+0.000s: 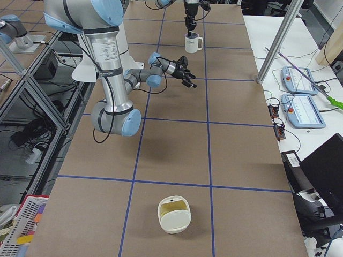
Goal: Left arm hands cup to right arm to dump lemon
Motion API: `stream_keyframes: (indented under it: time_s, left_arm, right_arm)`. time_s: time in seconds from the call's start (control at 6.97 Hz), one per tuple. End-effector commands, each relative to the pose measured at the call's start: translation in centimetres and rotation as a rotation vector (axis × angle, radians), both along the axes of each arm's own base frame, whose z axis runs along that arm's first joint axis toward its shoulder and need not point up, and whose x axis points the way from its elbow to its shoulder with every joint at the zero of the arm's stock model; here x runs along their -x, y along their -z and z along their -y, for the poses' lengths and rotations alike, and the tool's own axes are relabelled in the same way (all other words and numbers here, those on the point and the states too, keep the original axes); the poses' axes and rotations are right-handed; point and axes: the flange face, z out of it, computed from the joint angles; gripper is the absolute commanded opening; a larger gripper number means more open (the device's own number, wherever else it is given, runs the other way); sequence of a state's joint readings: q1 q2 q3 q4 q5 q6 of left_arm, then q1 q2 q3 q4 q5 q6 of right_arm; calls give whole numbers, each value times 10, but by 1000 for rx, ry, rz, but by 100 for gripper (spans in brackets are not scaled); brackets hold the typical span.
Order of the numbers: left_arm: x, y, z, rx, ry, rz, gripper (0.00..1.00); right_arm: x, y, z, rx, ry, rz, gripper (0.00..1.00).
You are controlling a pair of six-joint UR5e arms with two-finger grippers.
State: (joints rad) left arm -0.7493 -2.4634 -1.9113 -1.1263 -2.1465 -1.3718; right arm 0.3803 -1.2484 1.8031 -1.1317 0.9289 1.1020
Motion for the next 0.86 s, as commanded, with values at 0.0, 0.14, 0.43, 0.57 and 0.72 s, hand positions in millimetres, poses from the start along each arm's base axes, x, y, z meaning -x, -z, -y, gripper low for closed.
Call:
stream_keyframes:
  time_s: [0.0, 0.14, 0.43, 0.57, 0.72]
  left_arm:
    - [59, -113, -2, -180, -111, 60, 0]
    - [76, -173, 10, -234, -150, 93, 0]
    - [157, -293, 41, -314, -201, 157, 0]
    - [204, -352, 69, -304, -263, 155, 0]
    - [237, -416, 83, -291, -349, 122, 0]
  right_arm:
    - [-120, -38, 65, 145, 219, -49, 100]
    - [-203, -63, 84, 221, 302, -36, 100]
    - [-348, -126, 90, 296, 442, -40, 100]
    - [-404, -160, 77, 312, 483, -56, 100]
    - [-428, -182, 63, 339, 499, -68, 100]
